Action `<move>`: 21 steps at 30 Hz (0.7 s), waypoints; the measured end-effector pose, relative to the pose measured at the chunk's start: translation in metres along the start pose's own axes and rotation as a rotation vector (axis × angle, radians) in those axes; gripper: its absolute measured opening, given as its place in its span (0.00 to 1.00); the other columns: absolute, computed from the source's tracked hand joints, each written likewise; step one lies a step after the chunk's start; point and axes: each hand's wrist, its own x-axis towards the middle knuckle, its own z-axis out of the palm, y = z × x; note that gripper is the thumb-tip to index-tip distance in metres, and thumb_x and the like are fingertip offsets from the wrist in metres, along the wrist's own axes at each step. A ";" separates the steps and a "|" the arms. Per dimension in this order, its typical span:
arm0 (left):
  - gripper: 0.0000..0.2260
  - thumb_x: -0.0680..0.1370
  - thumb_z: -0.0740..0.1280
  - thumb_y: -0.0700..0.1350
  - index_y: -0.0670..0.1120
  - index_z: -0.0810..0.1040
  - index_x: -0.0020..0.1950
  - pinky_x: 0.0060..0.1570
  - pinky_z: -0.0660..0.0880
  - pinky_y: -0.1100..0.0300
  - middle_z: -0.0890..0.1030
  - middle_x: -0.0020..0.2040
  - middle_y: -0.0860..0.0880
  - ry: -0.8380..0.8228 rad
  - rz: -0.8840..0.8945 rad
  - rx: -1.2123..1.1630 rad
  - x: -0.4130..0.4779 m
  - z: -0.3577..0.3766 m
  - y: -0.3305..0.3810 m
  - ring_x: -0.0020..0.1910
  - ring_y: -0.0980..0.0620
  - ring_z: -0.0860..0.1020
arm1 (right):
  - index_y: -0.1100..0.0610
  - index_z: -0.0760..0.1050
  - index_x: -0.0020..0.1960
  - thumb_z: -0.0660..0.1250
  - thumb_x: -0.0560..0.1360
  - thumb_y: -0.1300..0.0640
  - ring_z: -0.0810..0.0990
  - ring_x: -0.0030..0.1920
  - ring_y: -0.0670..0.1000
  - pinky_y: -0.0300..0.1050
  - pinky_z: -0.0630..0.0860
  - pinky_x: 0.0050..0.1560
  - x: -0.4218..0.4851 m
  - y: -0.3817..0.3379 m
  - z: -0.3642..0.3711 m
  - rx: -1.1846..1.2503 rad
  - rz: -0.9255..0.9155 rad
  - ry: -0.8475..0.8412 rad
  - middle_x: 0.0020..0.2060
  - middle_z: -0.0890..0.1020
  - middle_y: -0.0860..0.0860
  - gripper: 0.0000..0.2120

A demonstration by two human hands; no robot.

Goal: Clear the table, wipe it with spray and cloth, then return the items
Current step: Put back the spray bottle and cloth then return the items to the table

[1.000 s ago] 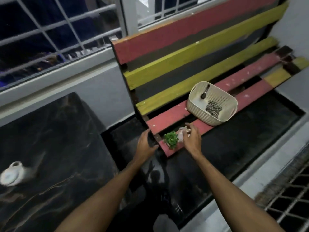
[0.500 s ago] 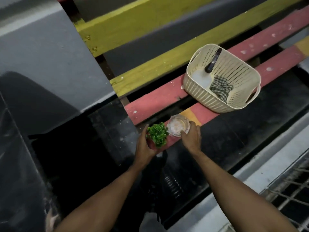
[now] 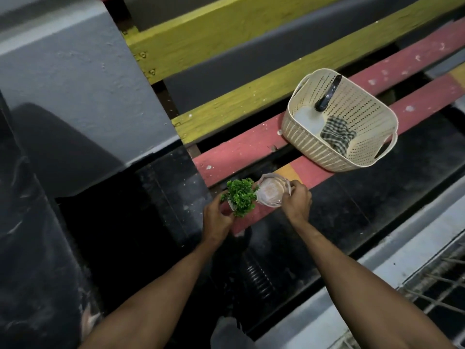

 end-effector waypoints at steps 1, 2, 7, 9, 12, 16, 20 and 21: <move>0.25 0.68 0.81 0.38 0.43 0.82 0.64 0.59 0.81 0.58 0.85 0.58 0.52 0.014 0.000 -0.002 -0.005 -0.012 0.009 0.55 0.58 0.83 | 0.60 0.79 0.52 0.63 0.74 0.64 0.79 0.50 0.63 0.46 0.68 0.45 -0.008 -0.006 -0.006 0.008 -0.009 0.003 0.48 0.82 0.61 0.09; 0.25 0.69 0.81 0.38 0.42 0.82 0.65 0.59 0.79 0.64 0.84 0.58 0.52 0.028 0.001 0.001 -0.012 -0.028 0.021 0.55 0.59 0.82 | 0.61 0.79 0.53 0.63 0.74 0.64 0.79 0.49 0.62 0.45 0.66 0.44 -0.020 -0.016 -0.014 0.023 -0.019 0.003 0.48 0.82 0.61 0.09; 0.22 0.71 0.78 0.39 0.37 0.82 0.63 0.58 0.79 0.63 0.85 0.57 0.45 0.075 0.046 -0.022 -0.055 -0.125 0.079 0.54 0.55 0.83 | 0.60 0.79 0.54 0.64 0.74 0.64 0.79 0.50 0.61 0.46 0.70 0.47 -0.095 -0.083 -0.051 0.082 -0.095 -0.020 0.49 0.81 0.59 0.10; 0.24 0.71 0.74 0.48 0.37 0.82 0.63 0.60 0.80 0.54 0.86 0.57 0.44 0.126 0.080 -0.020 -0.079 -0.170 0.093 0.55 0.49 0.84 | 0.61 0.79 0.54 0.64 0.73 0.65 0.78 0.51 0.61 0.46 0.69 0.49 -0.137 -0.119 -0.062 0.112 -0.137 -0.034 0.50 0.82 0.60 0.12; 0.28 0.68 0.74 0.55 0.40 0.82 0.63 0.59 0.80 0.54 0.86 0.57 0.48 0.181 0.112 -0.030 -0.107 -0.239 0.103 0.54 0.49 0.85 | 0.61 0.80 0.52 0.64 0.71 0.66 0.79 0.52 0.60 0.47 0.71 0.51 -0.198 -0.168 -0.065 0.119 -0.230 -0.056 0.49 0.83 0.60 0.12; 0.22 0.67 0.80 0.45 0.42 0.83 0.60 0.58 0.81 0.52 0.87 0.54 0.48 0.271 0.160 -0.071 -0.146 -0.347 0.098 0.53 0.52 0.85 | 0.59 0.81 0.51 0.66 0.71 0.64 0.81 0.51 0.61 0.49 0.74 0.52 -0.292 -0.221 -0.047 0.114 -0.328 -0.126 0.47 0.84 0.59 0.11; 0.22 0.67 0.78 0.50 0.43 0.83 0.58 0.58 0.81 0.50 0.87 0.53 0.46 0.342 0.159 -0.109 -0.189 -0.479 0.064 0.54 0.50 0.84 | 0.55 0.79 0.44 0.66 0.71 0.62 0.81 0.48 0.61 0.50 0.75 0.47 -0.412 -0.276 -0.009 0.087 -0.418 -0.221 0.42 0.85 0.57 0.05; 0.22 0.67 0.78 0.51 0.44 0.83 0.58 0.59 0.81 0.48 0.87 0.54 0.46 0.351 0.162 -0.099 -0.197 -0.511 0.052 0.55 0.48 0.84 | 0.55 0.78 0.43 0.66 0.70 0.63 0.81 0.47 0.61 0.51 0.75 0.46 -0.440 -0.288 0.003 0.078 -0.429 -0.248 0.41 0.84 0.57 0.05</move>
